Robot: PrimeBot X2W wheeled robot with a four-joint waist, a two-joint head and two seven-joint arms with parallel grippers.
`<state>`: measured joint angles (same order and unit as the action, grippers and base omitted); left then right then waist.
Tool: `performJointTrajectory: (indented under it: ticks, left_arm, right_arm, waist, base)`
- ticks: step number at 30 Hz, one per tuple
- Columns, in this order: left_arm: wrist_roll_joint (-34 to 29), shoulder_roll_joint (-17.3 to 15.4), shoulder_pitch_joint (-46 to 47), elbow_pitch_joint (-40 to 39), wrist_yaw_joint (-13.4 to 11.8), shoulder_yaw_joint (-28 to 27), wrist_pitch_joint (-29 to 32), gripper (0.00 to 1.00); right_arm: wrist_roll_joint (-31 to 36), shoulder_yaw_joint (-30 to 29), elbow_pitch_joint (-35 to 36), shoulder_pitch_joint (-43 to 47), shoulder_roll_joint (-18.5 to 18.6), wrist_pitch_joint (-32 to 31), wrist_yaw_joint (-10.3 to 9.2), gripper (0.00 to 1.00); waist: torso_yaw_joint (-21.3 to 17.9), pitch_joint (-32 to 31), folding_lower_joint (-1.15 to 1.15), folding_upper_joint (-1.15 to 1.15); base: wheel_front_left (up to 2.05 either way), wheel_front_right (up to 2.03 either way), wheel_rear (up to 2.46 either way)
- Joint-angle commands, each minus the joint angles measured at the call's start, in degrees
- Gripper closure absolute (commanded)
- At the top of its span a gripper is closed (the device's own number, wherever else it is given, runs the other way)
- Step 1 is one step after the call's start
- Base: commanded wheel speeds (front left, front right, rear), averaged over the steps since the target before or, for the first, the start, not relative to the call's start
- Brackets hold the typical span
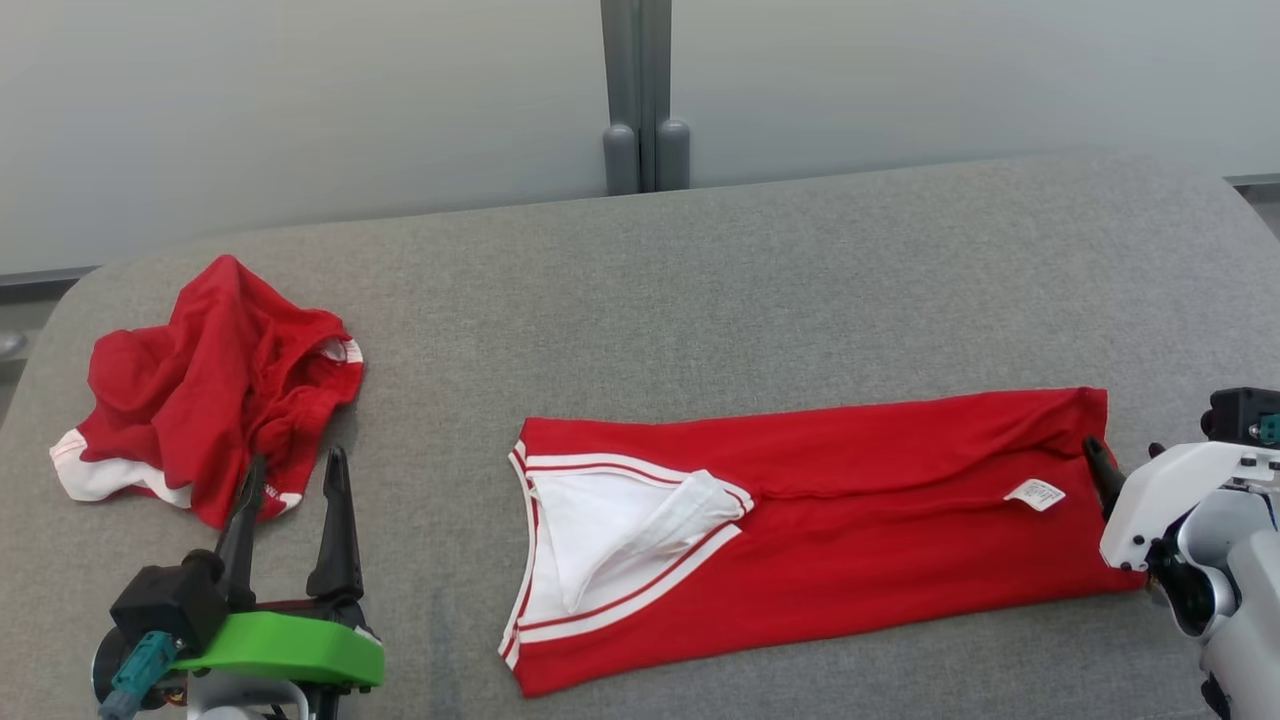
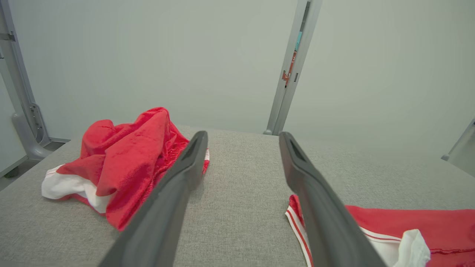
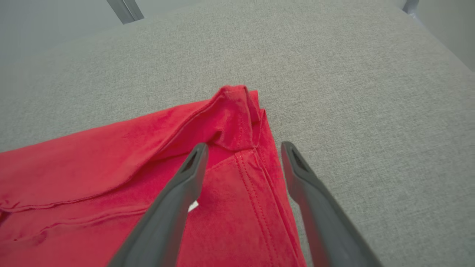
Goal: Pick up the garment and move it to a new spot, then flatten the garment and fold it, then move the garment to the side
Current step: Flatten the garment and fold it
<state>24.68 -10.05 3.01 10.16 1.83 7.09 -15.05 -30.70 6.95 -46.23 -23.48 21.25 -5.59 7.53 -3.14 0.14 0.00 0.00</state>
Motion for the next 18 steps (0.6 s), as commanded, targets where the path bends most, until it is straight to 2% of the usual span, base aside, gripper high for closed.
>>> performJointTrajectory:
  ticks: [1,11,18]
  left_arm:
    - [-0.6,0.4,-1.0,0.1,0.5,-0.7,-0.1,0.0]
    - [-3.3,1.9,0.9,0.6,2.9,-1.9,-0.1,0.0]
    - [-4.7,2.0,3.4,0.1,3.7,-2.2,-0.1,0.0]
  right_arm:
    - [1.8,-1.6,0.6,-0.5,-0.7,-1.0,-0.08,0.0]
    - [13.5,-13.9,-2.2,-3.9,-4.5,-7.6,-0.08,0.0]
    - [18.5,-19.5,-4.3,-5.9,-6.7,-7.1,-0.08,0.0]
  waist:
    - [-0.1,0.6,0.0,0.0]
    - [1.2,3.6,0.0,0.0]
    - [2.0,5.6,0.0,0.0]
  base:
    - [0.0,0.0,0.0]
    - [0.0,0.0,0.0]
    - [0.0,0.0,0.0]
